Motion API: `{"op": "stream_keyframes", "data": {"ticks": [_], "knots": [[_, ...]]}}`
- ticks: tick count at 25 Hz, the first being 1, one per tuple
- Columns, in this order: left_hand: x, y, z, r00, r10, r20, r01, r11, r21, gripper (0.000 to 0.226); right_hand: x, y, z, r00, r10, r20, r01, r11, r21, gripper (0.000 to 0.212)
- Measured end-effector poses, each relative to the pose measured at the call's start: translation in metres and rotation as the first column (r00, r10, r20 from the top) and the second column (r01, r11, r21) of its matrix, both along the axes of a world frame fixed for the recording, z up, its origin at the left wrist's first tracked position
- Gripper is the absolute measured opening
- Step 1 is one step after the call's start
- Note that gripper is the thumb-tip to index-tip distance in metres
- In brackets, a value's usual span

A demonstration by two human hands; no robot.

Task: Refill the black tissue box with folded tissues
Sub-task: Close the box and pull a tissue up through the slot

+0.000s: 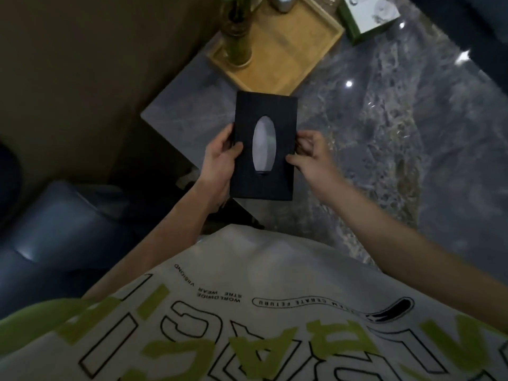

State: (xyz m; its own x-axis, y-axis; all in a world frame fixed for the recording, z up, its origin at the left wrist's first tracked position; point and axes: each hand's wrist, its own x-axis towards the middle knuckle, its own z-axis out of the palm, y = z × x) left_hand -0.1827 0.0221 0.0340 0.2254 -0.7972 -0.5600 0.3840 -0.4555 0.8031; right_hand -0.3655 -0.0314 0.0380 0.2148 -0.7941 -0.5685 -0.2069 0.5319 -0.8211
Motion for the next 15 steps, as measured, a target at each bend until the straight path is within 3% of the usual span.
{"op": "stream_keyframes", "data": {"ticks": [6, 11, 15], "knots": [[0.055, -0.009, -0.009, 0.991, 0.061, 0.12, -0.062, 0.998, 0.006, 0.045, 0.063, -0.019, -0.01, 0.993, 0.103, -0.054, -0.101, 0.994, 0.036, 0.048], [0.085, -0.013, -0.021, 0.991, 0.078, 0.111, -0.076, 0.997, -0.022, 0.043, 0.095, -0.033, -0.02, 0.987, 0.15, -0.063, -0.148, 0.988, 0.035, 0.048], [0.094, -0.011, -0.036, 0.99, 0.083, 0.115, -0.085, 0.996, 0.013, 0.045, 0.108, -0.036, -0.03, 0.962, 0.215, -0.171, -0.214, 0.977, 0.023, 0.045]]}}
